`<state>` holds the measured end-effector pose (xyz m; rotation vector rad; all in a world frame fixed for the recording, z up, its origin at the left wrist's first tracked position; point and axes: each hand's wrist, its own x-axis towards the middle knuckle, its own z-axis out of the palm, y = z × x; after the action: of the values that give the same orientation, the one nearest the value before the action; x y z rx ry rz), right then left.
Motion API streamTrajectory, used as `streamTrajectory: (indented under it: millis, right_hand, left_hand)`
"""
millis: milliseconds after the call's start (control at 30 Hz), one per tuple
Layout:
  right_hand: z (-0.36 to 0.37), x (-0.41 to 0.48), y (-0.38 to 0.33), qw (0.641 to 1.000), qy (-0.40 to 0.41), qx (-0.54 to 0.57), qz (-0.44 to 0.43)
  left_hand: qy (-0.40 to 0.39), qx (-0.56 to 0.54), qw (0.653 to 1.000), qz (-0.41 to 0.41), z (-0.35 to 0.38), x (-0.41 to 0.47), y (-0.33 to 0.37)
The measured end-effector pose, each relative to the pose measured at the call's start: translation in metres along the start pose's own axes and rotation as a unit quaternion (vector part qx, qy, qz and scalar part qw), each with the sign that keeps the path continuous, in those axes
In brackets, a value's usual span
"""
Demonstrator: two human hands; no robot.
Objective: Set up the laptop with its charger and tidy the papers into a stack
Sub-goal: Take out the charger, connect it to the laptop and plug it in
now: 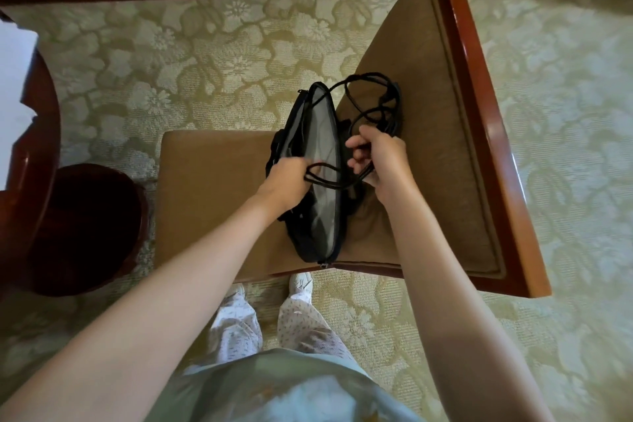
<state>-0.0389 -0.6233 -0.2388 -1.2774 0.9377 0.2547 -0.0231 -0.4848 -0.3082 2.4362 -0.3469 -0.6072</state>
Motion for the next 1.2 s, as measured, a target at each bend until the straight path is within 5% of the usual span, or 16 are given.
streamTrajectory:
  millis: [167, 500, 733, 900, 1033, 1200]
  right_hand:
    - [0.004, -0.001, -0.004, 0.994, -0.058, -0.046, 0.076]
    - [0.028, -0.003, 0.026, 0.975, -0.186, -0.093, 0.074]
    - [0.038, 0.009, 0.025, 0.994, -0.052, -0.094, -0.014]
    - [0.037, 0.022, 0.018, 0.999, 0.013, -0.050, -0.002]
    - [0.036, 0.011, -0.004, 0.998, -0.018, -0.039, -0.045]
    - [0.024, -0.002, -0.033, 0.995, -0.041, -0.069, -0.056]
  left_hand:
    - [0.093, -0.247, 0.965, 0.005, -0.033, 0.000, 0.028]
    - [0.069, -0.312, 0.944, 0.079, -0.054, 0.001, 0.057]
    - [0.104, -0.311, 0.942, 0.076, -0.064, 0.006, 0.049]
    - [0.047, -0.446, 0.893, -0.015, -0.061, -0.004, 0.015]
    - [-0.071, -0.377, 0.913, -0.141, -0.035, -0.007, -0.008]
    - [-0.125, -0.353, 0.921, -0.108, -0.003, 0.006, 0.005]
